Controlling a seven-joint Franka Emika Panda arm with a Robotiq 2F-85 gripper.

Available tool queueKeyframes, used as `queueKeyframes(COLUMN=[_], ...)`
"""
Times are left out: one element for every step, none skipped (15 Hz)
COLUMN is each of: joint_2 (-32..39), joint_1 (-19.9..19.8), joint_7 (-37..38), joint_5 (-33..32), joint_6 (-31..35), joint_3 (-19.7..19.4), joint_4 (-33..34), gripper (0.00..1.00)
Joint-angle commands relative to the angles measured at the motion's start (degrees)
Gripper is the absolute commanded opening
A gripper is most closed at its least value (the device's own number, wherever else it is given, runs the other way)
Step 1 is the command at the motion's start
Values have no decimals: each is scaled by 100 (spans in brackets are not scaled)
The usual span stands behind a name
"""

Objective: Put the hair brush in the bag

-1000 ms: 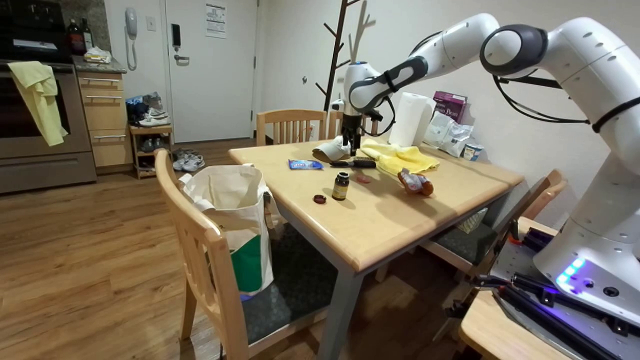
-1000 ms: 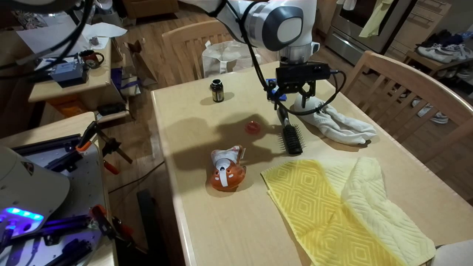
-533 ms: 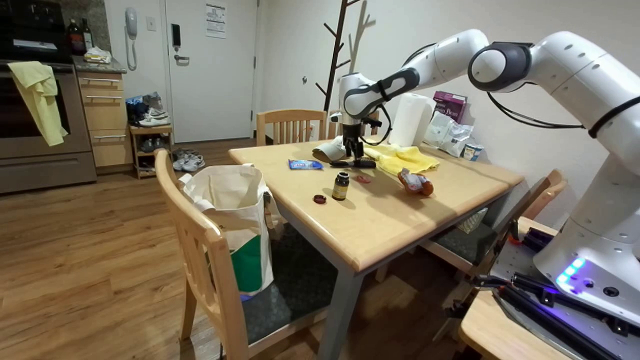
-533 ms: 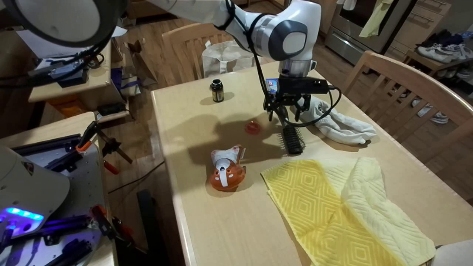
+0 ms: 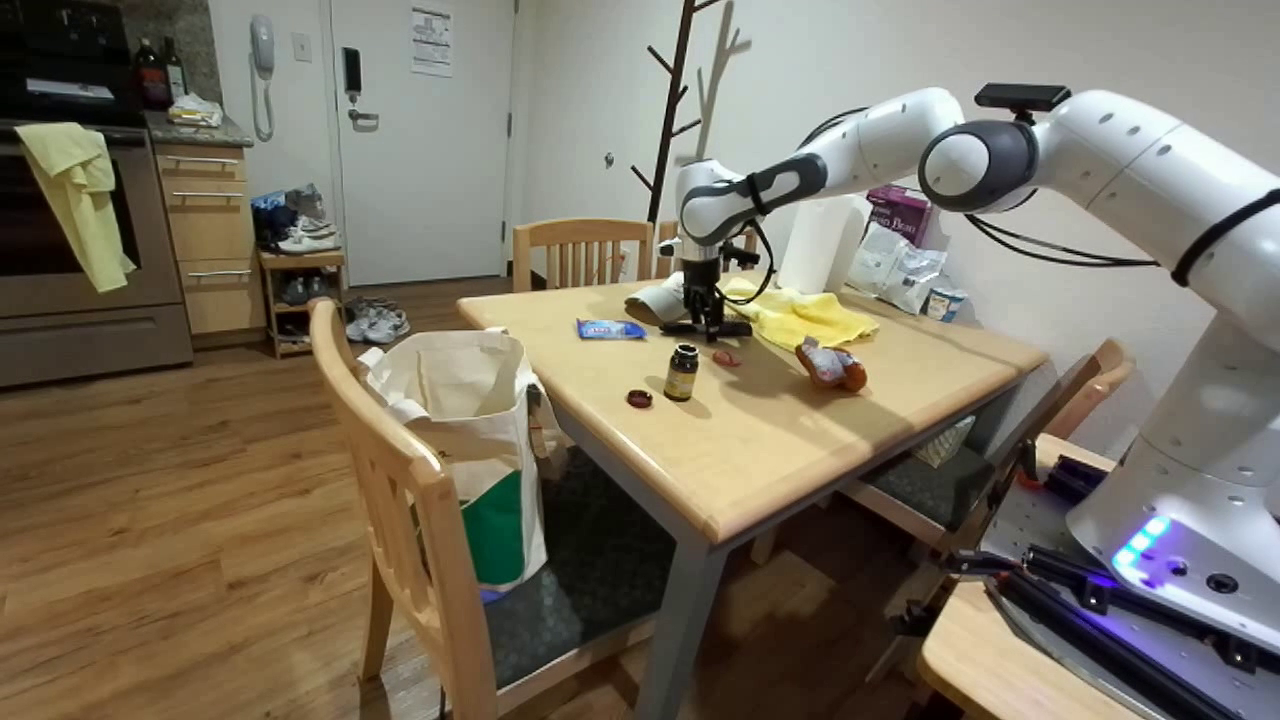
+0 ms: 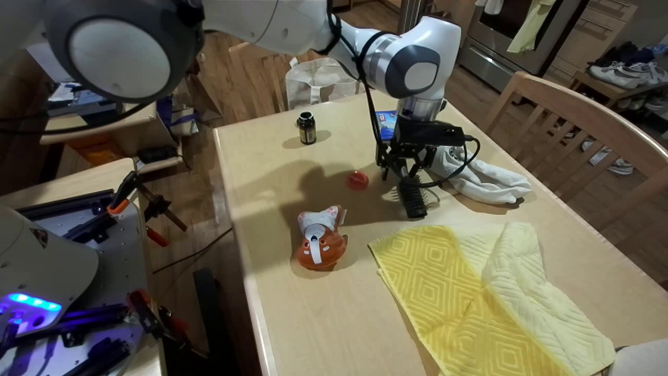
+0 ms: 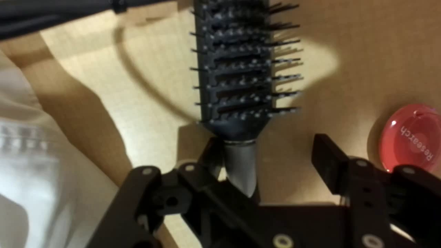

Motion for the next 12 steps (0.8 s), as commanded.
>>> queueKeyframes(joint_2=[301,333,357,375,391,402,413,406,393,375,354,281], joint_1=[-135,-140,-153,-168,-182,-197,-218,-250,-268,-287,-311,-335], joint_7=[-337,-352,-389,-414,-435,-460,-498,-560,-611,-678,-750,-795], joint_5=[244,269,299,335,367,404,454,523,569,623,688,704], joint_6=[-359,-389,-405,-423,-450,-505,-528,-573,-593,-593,-631,-628], joint_3=[124,121,129,141,154,174,196,234,256,280,325,394], joint_4=[548,622,674,719,755,785,810,810,801,780,770,694], gripper=[42,34,28,20,15,8,8,12,12,12,12,12])
